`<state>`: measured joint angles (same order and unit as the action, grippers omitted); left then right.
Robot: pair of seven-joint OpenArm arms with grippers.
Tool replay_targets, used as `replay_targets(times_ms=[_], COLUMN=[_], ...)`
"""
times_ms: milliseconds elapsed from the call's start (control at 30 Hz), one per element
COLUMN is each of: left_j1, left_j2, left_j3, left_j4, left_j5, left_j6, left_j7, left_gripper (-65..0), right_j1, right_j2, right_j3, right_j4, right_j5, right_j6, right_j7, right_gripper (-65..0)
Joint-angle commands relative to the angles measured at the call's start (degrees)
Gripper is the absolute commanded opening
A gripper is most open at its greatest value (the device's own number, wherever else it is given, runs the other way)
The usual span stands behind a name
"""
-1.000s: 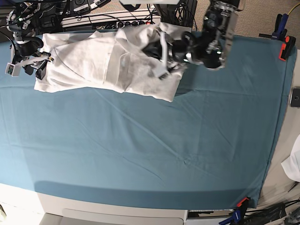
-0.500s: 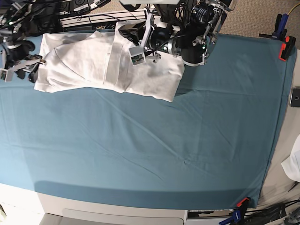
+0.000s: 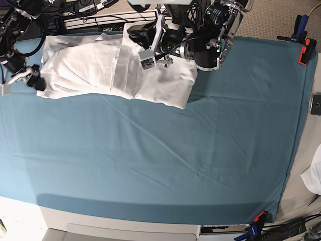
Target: Fold the T-shirt properly
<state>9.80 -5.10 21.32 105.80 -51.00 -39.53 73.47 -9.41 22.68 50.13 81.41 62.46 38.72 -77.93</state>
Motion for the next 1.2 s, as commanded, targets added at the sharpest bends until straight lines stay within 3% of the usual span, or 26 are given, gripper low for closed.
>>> replay_targets(times_ms=[0,133,333,633,833,1167], left_j1=[-0.35,-0.13,-0.09,-0.13,-0.28,-0.31], left_j2=[0.28,0.31,0.31,0.33,0.31,0.33], left_j3=[0.04,0.04,0.04,0.04,0.04,0.04], left_j4=[1.09,1.07,1.07,1.07,1.07,1.09], left_j5=[-0.52,0.0,0.02,-0.04,-0.07,-0.46], left_j6=[-0.47,-0.47,-0.47,-0.47,-0.47,-0.47], left_j7=[-1.09,-1.11,-1.11,-1.51,-1.53,-1.53], left_gripper=[-54.3,-54.2,-46.0,-46.0,-46.0,-46.0], right_j1=[-0.72,-4.94,-8.68,-7.56,-7.56,-7.56], right_j2=[1.79,1.79,2.1,2.08,1.86,1.9], right_j3=[0.46,0.46,1.05,1.99,-0.72,-6.71], right_j4=[-0.09,-0.46,-0.46,-0.52,-0.63,-5.81], right_j5=[3.21,6.36,6.95,1.55,-0.48,1.36], right_j6=[0.87,1.28,1.28,1.28,1.28,1.28], right_j7=[-0.98,-2.07,-1.99,0.42,1.66,1.62], right_gripper=[-35.4,-35.4,-35.4,-35.4,-35.4,-35.4])
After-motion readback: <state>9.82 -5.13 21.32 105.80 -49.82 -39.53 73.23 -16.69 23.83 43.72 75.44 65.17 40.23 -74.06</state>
